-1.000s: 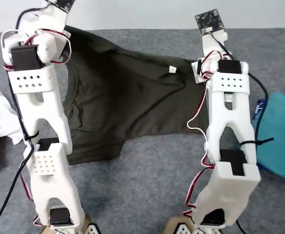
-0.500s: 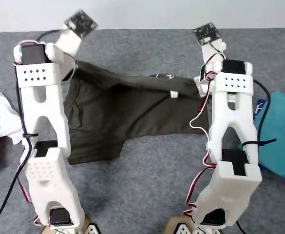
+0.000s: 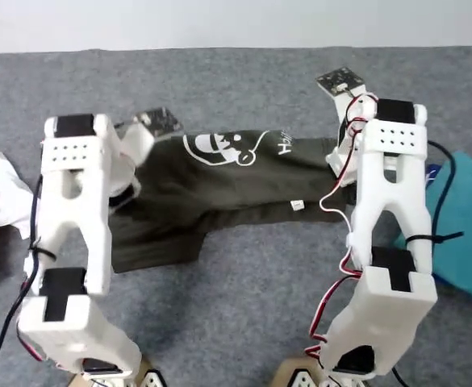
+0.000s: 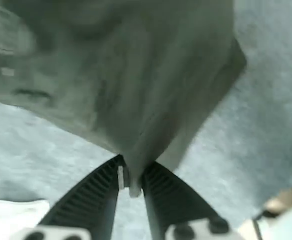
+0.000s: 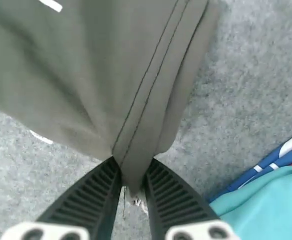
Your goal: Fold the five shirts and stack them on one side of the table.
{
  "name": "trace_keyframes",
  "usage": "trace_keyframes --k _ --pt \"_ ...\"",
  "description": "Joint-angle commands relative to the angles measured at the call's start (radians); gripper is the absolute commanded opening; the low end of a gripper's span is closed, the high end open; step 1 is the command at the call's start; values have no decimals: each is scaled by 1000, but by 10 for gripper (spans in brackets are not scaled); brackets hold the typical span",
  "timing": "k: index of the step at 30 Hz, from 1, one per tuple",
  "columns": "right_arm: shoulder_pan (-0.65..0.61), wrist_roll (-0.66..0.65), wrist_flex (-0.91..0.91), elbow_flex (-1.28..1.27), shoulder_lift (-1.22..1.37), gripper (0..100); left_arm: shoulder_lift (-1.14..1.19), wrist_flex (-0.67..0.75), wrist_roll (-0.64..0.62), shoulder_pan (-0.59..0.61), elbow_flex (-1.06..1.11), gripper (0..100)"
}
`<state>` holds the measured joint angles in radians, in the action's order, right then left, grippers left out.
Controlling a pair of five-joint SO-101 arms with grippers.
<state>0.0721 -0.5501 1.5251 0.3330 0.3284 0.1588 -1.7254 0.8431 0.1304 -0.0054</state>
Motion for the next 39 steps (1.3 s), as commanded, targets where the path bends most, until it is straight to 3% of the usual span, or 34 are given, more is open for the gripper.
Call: trace_keyframes --k 1,23,26,31,36,39 --pt "15 -40 7 14 24 10 -84 -32 29 -3 81 5" --pt "45 -46 31 17 97 13 -86 -29 115 68 259 6" --pt "45 -46 25 17 96 69 -91 -29 109 55 260 67" --pt "50 -6 39 49 85 246 -98 -26 75 63 199 117" --pt "47 12 67 207 91 256 -98 -28 64 64 107 130" --pt "38 43 -2 272 110 253 -91 15 -26 77 5 125"
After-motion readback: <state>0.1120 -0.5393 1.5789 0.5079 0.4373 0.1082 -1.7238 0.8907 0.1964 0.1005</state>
